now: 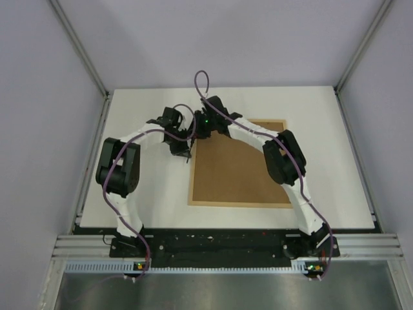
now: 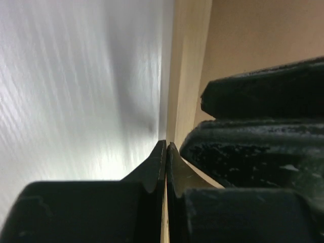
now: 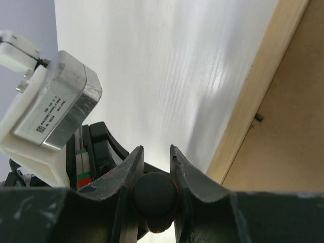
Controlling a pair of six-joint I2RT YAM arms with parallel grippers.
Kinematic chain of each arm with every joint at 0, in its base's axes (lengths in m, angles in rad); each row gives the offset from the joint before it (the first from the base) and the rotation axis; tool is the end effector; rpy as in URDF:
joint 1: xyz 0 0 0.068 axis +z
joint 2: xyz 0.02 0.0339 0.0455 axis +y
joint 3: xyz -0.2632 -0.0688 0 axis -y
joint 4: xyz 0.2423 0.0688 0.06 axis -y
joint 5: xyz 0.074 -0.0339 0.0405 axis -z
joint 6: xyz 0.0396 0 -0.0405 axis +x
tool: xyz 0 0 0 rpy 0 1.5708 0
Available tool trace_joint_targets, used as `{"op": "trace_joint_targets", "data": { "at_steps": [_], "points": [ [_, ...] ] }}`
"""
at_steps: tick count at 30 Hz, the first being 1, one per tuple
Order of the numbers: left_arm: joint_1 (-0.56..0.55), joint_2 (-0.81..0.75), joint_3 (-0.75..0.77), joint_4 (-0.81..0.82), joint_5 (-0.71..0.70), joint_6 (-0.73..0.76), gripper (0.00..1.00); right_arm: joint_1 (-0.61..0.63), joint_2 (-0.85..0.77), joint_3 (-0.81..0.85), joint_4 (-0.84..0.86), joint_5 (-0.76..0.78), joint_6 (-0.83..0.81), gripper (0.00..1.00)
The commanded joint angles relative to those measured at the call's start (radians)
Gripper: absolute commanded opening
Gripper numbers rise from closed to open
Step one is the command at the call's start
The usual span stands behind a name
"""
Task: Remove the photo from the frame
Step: Release the photo frame item from the photo frame, then adjust the photo frame at the center of the board.
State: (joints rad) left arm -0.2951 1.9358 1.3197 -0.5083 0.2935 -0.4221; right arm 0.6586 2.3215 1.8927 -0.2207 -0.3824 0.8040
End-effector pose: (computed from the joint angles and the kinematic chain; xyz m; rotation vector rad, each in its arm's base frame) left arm 0.3743 -0.1257 0.1674 -0.0828 2.7642 -0.6027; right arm 0.4125 0.3379 0.1928 -0.0566 2.4543 1.1620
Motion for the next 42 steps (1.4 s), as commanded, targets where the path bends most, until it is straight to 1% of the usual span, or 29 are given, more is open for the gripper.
{"op": "trace_joint_targets", "data": {
  "at_steps": [1,5,10,14,16,20,22,25,27,29,30,31,34,39,42],
  "points": [
    [-0.039,-0.009,-0.007,0.086,0.050,-0.015,0.00,0.095,-0.013,0.068,0.060,-0.136,0.084,0.00],
    [-0.038,-0.014,-0.008,0.083,0.035,-0.007,0.00,0.078,-0.030,0.054,0.044,-0.147,0.063,0.00],
    [-0.027,-0.021,-0.005,0.082,0.035,-0.007,0.01,-0.014,-0.112,-0.039,0.056,-0.223,0.026,0.00],
    [-0.007,-0.014,0.016,0.070,0.041,-0.006,0.12,-0.086,-0.194,-0.131,0.077,-0.383,-0.018,0.00],
    [-0.001,-0.012,0.027,0.065,0.041,-0.003,0.16,-0.112,-0.229,-0.161,0.066,-0.465,-0.060,0.00],
    [0.010,-0.003,0.061,0.045,0.047,0.005,0.20,-0.161,-0.293,-0.214,0.028,-0.555,-0.143,0.00],
    [0.011,0.005,0.088,0.024,0.053,0.012,0.23,-0.189,-0.329,-0.239,-0.015,-0.549,-0.225,0.00],
    [0.008,0.014,0.137,-0.021,0.046,0.031,0.27,-0.252,-0.381,-0.306,-0.045,-0.486,-0.316,0.00],
    [-0.001,0.026,0.176,-0.065,0.006,0.048,0.32,-0.292,-0.415,-0.372,-0.049,-0.445,-0.365,0.00],
    [-0.019,0.043,0.208,-0.110,-0.058,0.080,0.40,-0.318,-0.448,-0.423,-0.051,-0.388,-0.411,0.00],
    [-0.029,0.049,0.219,-0.122,-0.083,0.086,0.40,-0.326,-0.471,-0.446,-0.049,-0.372,-0.434,0.00],
    [-0.041,0.051,0.226,-0.134,-0.103,0.100,0.47,-0.332,-0.485,-0.469,-0.049,-0.356,-0.459,0.00],
    [-0.075,0.048,0.236,-0.151,-0.161,0.123,0.60,-0.332,-0.531,-0.530,-0.037,-0.325,-0.508,0.00],
    [-0.121,0.022,0.213,-0.156,-0.232,0.143,0.64,-0.332,-0.567,-0.606,0.018,-0.309,-0.513,0.00],
    [-0.145,0.012,0.182,-0.147,-0.260,0.154,0.64,-0.332,-0.582,-0.638,0.050,-0.314,-0.505,0.00]
  ]
}}
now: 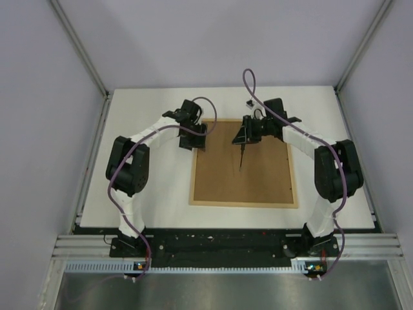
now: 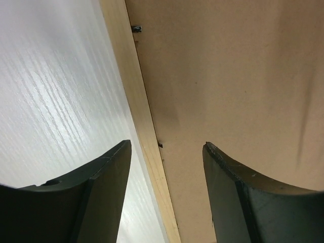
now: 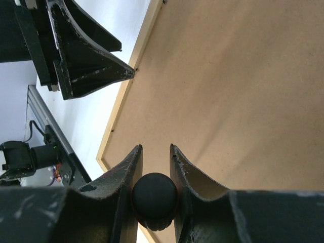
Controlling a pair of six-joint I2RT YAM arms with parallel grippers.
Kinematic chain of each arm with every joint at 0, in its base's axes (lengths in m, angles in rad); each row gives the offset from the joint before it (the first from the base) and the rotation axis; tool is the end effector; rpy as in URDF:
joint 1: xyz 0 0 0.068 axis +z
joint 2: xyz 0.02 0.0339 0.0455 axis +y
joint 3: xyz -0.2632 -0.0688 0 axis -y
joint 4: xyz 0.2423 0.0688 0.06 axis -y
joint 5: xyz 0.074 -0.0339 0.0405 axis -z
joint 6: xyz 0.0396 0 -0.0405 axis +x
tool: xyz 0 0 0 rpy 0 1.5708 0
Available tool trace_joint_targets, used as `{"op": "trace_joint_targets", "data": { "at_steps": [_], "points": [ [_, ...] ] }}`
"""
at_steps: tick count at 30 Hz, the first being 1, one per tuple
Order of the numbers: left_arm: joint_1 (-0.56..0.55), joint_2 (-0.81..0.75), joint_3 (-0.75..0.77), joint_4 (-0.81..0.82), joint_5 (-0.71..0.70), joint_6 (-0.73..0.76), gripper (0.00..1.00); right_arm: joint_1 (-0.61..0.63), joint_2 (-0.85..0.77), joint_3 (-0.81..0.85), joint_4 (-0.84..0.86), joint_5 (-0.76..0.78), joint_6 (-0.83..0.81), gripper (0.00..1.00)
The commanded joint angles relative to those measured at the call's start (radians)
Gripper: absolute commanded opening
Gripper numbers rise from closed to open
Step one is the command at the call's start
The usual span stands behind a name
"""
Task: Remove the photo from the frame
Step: Adjust the photo frame at the center of the board.
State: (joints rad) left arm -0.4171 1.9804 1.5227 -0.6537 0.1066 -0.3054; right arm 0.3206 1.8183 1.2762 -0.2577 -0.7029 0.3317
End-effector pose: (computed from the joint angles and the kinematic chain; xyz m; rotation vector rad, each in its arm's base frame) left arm 0.3813 -0.1736 0.2001 0.1861 2.7202 -0.3614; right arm 0.3674 0.1490 0.2203 -0.3425 2.3926 1.1412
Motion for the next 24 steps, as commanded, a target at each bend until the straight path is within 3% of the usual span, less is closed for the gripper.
{"op": "trace_joint_targets", "data": {
  "at_steps": [1,17,24],
  "points": [
    [-0.026,-0.032,-0.032,0.003,-0.074,0.038,0.64,0.008,-0.082,-0.023,0.087,0.005,-0.034,0.00],
    [-0.034,0.058,-0.022,0.020,-0.062,0.032,0.51,0.006,-0.097,-0.044,0.113,-0.018,-0.025,0.00],
    [-0.034,0.060,-0.024,0.022,-0.074,0.037,0.41,0.008,-0.099,-0.049,0.121,-0.021,-0.020,0.00]
  ]
}}
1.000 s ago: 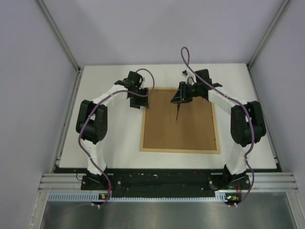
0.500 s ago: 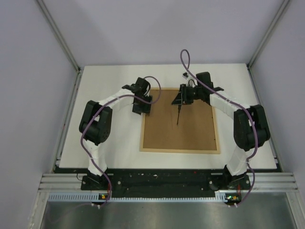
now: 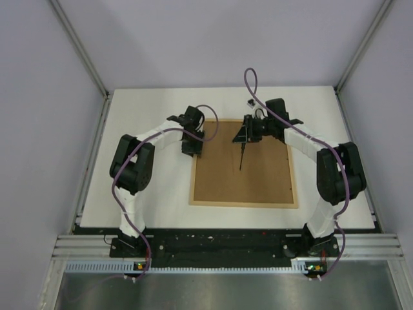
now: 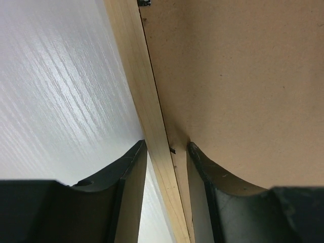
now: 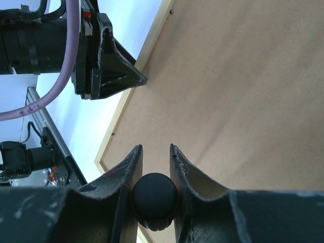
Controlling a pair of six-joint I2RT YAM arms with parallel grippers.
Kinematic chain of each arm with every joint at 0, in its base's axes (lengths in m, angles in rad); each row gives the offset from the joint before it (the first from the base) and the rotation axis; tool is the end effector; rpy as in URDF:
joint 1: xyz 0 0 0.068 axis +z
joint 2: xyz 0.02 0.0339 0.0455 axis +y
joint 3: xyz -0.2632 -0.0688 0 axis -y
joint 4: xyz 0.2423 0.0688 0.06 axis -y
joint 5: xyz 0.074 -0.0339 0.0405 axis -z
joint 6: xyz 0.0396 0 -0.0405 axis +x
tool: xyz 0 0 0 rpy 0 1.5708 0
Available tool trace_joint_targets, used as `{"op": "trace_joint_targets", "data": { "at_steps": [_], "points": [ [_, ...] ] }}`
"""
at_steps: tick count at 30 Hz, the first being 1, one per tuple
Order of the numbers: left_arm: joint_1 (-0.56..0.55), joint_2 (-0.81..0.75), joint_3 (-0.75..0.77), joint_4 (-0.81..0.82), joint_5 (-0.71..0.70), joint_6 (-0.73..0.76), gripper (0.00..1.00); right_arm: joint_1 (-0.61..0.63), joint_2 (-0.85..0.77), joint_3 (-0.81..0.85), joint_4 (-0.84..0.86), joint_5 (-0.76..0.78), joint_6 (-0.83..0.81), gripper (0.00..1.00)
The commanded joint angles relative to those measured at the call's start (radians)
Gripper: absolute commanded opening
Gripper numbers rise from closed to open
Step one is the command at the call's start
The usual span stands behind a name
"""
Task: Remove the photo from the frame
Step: Adjust the photo frame at the center of the board.
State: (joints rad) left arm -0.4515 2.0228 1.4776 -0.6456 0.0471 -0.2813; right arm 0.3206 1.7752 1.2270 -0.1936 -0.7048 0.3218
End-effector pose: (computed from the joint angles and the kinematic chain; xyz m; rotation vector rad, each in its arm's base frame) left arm 0.3729 -0.1829 0.1705 0.2500 2.7813 -0.2538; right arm 0.3604 0.1467 0.2258 -0.3753 2.3285 1.1358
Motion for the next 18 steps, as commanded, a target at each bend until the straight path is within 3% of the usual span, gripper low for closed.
{"op": "trace_joint_targets", "data": {
  "at_steps": [1,12,15,17,18],
  "points": [
    [0.004,0.014,0.021,0.014,-0.016,0.013,0.40,0.008,-0.056,0.000,0.057,-0.019,-0.010,0.00],
    [0.002,-0.018,0.000,0.021,-0.032,0.016,0.26,0.008,-0.054,-0.001,0.063,-0.024,-0.007,0.00],
    [0.004,-0.027,-0.003,0.027,-0.029,0.013,0.14,0.006,-0.054,-0.003,0.062,-0.022,-0.007,0.00],
    [0.002,-0.035,-0.008,0.029,-0.032,0.007,0.00,0.008,-0.053,-0.004,0.062,-0.019,-0.009,0.00],
    [0.004,-0.039,-0.010,0.031,-0.026,0.002,0.00,0.008,-0.049,-0.004,0.063,-0.019,-0.009,0.00]
  ]
}}
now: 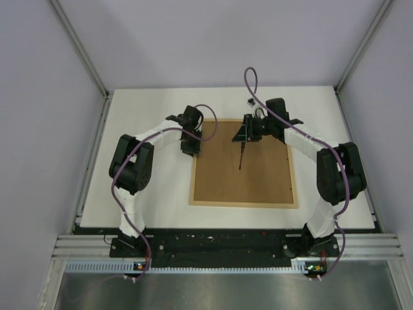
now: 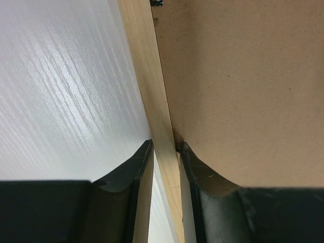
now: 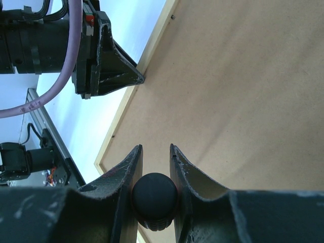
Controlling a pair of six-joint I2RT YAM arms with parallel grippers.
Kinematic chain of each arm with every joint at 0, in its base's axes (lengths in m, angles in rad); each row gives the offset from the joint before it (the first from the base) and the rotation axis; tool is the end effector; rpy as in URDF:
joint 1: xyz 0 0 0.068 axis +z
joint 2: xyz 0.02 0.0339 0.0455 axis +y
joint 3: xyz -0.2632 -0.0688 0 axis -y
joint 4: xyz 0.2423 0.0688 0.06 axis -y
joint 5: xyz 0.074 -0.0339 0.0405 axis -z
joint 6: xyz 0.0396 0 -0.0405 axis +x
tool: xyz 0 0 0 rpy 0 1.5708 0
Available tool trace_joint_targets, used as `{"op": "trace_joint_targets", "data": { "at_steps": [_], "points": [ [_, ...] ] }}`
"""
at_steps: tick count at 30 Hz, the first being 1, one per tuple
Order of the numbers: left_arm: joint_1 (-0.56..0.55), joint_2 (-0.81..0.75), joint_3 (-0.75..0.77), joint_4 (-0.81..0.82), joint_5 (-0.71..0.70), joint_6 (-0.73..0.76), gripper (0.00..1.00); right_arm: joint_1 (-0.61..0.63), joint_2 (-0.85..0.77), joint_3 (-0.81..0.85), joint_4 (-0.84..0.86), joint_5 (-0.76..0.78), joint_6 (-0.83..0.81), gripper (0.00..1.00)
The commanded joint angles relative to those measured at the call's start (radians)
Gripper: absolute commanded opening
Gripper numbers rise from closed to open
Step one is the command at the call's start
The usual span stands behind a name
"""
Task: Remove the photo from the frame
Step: Adjust the photo frame at the center of the board.
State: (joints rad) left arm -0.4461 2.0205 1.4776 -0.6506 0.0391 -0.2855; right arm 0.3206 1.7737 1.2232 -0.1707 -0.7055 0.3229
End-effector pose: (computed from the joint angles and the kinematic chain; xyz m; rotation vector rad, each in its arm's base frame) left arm 0.3735 -0.1803 0.1711 0.2344 2.7832 -0.2417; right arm 0.3612 0.1470 0.2269 -0.3816 2.3077 1.1359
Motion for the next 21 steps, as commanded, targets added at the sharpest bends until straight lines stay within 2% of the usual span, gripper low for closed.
{"op": "trace_joint_targets", "data": {
  "at_steps": [1,10,21],
  "points": [
    [-0.002,-0.045,-0.013,0.040,-0.015,0.005,0.00,0.008,-0.042,-0.001,0.039,-0.014,-0.008,0.00],
    [0.004,-0.141,-0.082,0.091,0.031,-0.058,0.00,0.008,-0.005,0.004,0.040,-0.012,-0.005,0.00],
    [0.104,-0.178,-0.169,0.213,0.274,-0.155,0.00,0.006,0.024,0.001,0.039,0.006,-0.010,0.00]
  ]
}}
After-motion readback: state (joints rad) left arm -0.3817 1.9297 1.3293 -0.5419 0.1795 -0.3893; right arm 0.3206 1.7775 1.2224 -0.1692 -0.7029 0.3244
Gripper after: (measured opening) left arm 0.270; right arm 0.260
